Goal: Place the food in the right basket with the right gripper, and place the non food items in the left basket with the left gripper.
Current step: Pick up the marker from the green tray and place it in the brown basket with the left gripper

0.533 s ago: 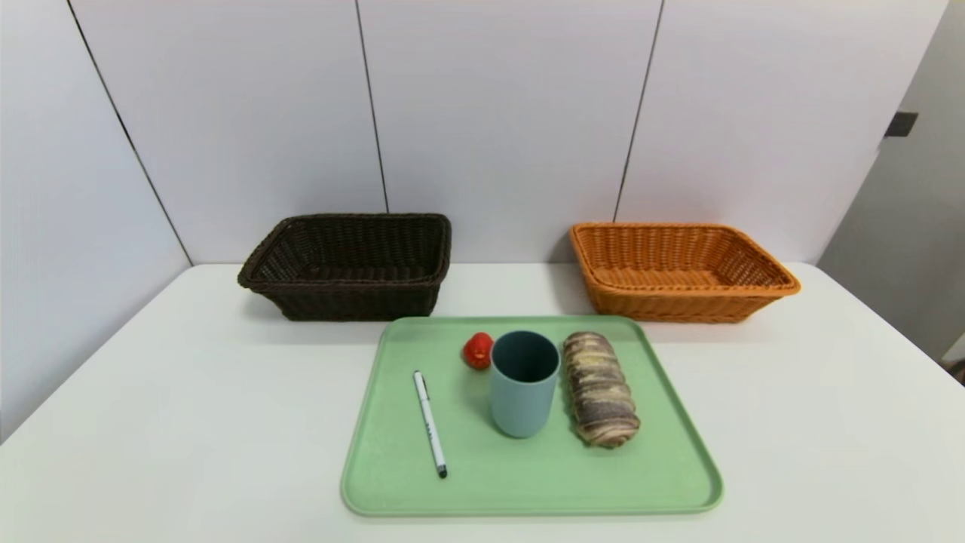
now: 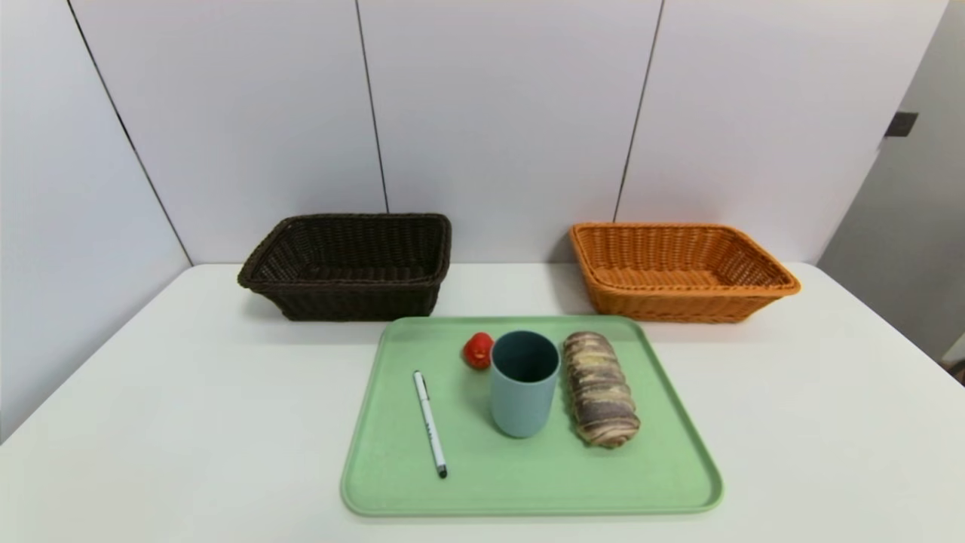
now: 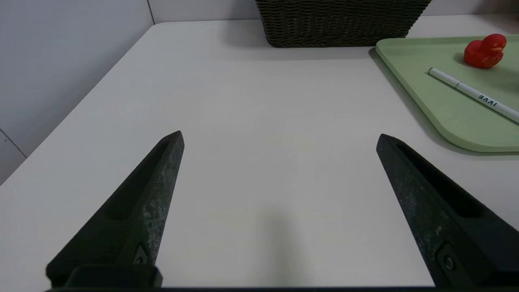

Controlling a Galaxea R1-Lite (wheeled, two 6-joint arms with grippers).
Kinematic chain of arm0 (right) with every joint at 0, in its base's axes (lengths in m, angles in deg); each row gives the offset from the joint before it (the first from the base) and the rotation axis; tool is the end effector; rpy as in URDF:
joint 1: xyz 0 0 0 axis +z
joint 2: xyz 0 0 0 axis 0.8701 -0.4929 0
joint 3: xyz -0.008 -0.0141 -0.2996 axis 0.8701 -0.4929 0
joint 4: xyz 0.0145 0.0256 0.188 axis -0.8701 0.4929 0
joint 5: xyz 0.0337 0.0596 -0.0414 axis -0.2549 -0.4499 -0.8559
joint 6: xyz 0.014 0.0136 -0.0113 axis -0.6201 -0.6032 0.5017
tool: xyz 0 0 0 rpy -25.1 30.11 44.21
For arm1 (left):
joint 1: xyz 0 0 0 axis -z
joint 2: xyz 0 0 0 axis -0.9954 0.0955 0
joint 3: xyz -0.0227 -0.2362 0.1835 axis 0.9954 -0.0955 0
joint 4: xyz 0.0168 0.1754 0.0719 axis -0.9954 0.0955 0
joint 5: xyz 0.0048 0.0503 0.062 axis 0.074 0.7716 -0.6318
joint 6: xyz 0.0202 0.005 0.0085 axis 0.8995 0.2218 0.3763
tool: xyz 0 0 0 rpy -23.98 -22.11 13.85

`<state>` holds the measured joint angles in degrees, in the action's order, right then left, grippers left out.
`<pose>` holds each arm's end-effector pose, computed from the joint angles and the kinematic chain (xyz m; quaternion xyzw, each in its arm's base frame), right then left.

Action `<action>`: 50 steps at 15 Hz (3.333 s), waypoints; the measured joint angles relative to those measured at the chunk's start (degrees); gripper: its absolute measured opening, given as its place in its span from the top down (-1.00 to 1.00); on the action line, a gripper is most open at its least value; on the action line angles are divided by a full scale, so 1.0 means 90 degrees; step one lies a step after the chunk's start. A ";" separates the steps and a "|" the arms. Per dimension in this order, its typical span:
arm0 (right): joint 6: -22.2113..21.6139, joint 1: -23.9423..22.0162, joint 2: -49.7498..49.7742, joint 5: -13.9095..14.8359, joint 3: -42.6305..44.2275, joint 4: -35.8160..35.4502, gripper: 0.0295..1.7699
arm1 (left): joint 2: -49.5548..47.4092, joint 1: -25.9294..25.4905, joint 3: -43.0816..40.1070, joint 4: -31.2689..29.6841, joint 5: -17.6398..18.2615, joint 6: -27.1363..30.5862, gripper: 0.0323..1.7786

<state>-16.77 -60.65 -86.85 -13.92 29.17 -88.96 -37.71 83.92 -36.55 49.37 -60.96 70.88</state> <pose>-0.0229 0.0001 0.0756 0.0000 -0.0013 -0.0024 1.0000 -0.0229 -0.0001 0.0802 -0.0008 -0.0228 0.0052 0.9997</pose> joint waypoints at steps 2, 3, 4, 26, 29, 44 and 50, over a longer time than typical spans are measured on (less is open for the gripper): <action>0.0008 0.0000 0.0000 -0.0005 -0.0003 -0.0007 -0.92 | 0.0000 0.0000 0.0000 0.0003 0.0000 -0.0005 -0.90; 0.0003 0.0000 0.0000 -0.0011 -0.0003 -0.0003 -0.92 | 0.0000 0.0000 0.0000 0.0000 0.0003 -0.0005 -0.90; 0.0005 0.0000 0.0000 -0.0005 -0.0003 0.0000 -0.92 | 0.0000 0.0000 0.0000 -0.0004 0.0000 0.0015 -0.90; 0.0054 0.0087 -0.3384 -0.0351 0.2968 0.1631 -0.92 | 0.3806 -0.0009 0.3978 0.2267 0.0753 -0.0005 -0.90; 0.0083 0.0111 -0.4470 -0.0550 0.3786 0.1631 -0.92 | 0.5032 0.0003 0.4642 0.2225 0.1237 0.0007 -0.90; 0.0688 0.1646 -0.6595 -0.2190 0.5090 0.1655 -0.92 | 0.8092 0.3484 0.5803 0.1109 0.1384 -0.0005 -0.90; 0.0666 0.1615 -0.6629 -0.2175 0.5066 0.1648 -0.92 | 0.9360 0.4334 0.6091 0.0852 0.0612 -0.1218 -0.90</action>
<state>-10.77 -46.12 -146.51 -33.50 74.76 -74.13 46.52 122.93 18.27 57.04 -55.45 59.92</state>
